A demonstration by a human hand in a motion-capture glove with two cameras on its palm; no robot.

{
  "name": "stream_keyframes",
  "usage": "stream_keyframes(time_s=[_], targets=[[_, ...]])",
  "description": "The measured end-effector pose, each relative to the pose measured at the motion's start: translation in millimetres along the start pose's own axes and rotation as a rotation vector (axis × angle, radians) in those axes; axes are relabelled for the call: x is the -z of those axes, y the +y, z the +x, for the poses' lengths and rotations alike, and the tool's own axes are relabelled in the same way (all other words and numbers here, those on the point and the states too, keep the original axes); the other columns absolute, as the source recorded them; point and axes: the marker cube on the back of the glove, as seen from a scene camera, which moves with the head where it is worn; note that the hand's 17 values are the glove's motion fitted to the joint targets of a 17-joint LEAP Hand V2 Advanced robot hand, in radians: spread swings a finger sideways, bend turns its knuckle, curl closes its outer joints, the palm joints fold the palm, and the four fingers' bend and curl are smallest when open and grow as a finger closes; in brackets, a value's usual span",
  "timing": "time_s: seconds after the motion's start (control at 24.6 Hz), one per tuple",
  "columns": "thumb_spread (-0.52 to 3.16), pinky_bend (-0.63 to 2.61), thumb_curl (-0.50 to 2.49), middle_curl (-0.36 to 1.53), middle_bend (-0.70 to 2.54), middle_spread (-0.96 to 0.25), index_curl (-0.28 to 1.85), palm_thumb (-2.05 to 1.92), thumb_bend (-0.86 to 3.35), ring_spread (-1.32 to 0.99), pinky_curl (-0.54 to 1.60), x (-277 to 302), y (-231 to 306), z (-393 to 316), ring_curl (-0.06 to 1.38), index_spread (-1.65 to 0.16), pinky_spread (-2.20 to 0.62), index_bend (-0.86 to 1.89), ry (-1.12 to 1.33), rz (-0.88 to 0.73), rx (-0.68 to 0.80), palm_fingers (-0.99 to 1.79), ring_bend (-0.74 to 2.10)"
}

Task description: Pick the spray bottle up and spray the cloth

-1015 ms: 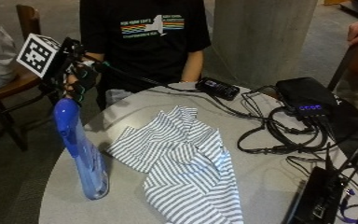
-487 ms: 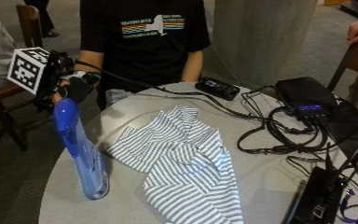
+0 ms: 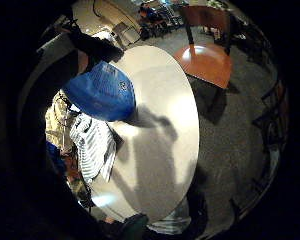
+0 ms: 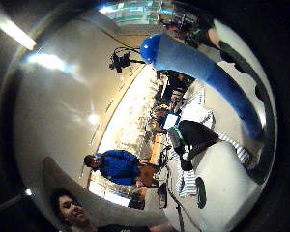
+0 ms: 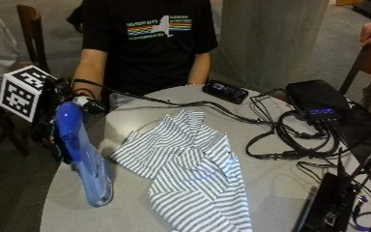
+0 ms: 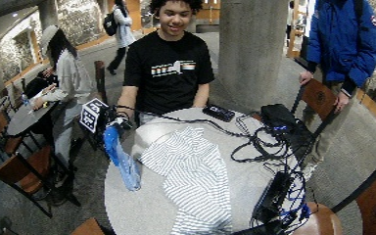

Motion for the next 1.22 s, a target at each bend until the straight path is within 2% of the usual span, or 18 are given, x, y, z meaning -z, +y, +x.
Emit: stream_keyframes(time_s=[0.24,0.49,0.73,0.85,1.22], targets=[[1.05,0.82,0.37,0.37,0.2,-0.03,0.12,0.73,-0.02,-0.12,0.38,-8.6,-11.6,0.5,0.35,-0.35,0.03,0.02,0.015,0.024,-0.005,0.61,0.41],[1.03,0.92,0.39,0.38,0.25,-0.02,0.09,0.79,0.0,-0.11,0.38,-13.6,-14.6,2.3,0.34,-0.35,-0.01,0.01,0.008,0.096,-0.017,0.65,0.41],[0.99,0.83,0.46,0.4,0.32,-0.06,0.14,0.99,0.08,-0.13,0.34,-3.4,-12.7,5.3,0.33,-0.3,-0.17,0.16,-0.016,0.252,-0.001,1.07,0.43],[0.88,0.73,0.48,0.43,0.35,-0.09,0.2,1.03,0.06,-0.15,0.34,4.9,-7.5,5.0,0.37,-0.26,-0.26,0.23,-0.031,0.291,0.021,1.26,0.49],[0.71,0.73,0.54,0.46,0.36,-0.11,0.28,1.08,0.01,-0.16,0.37,12.4,5.8,-4.0,0.43,-0.22,-0.32,0.17,-0.076,0.271,0.057,1.3,0.57]])
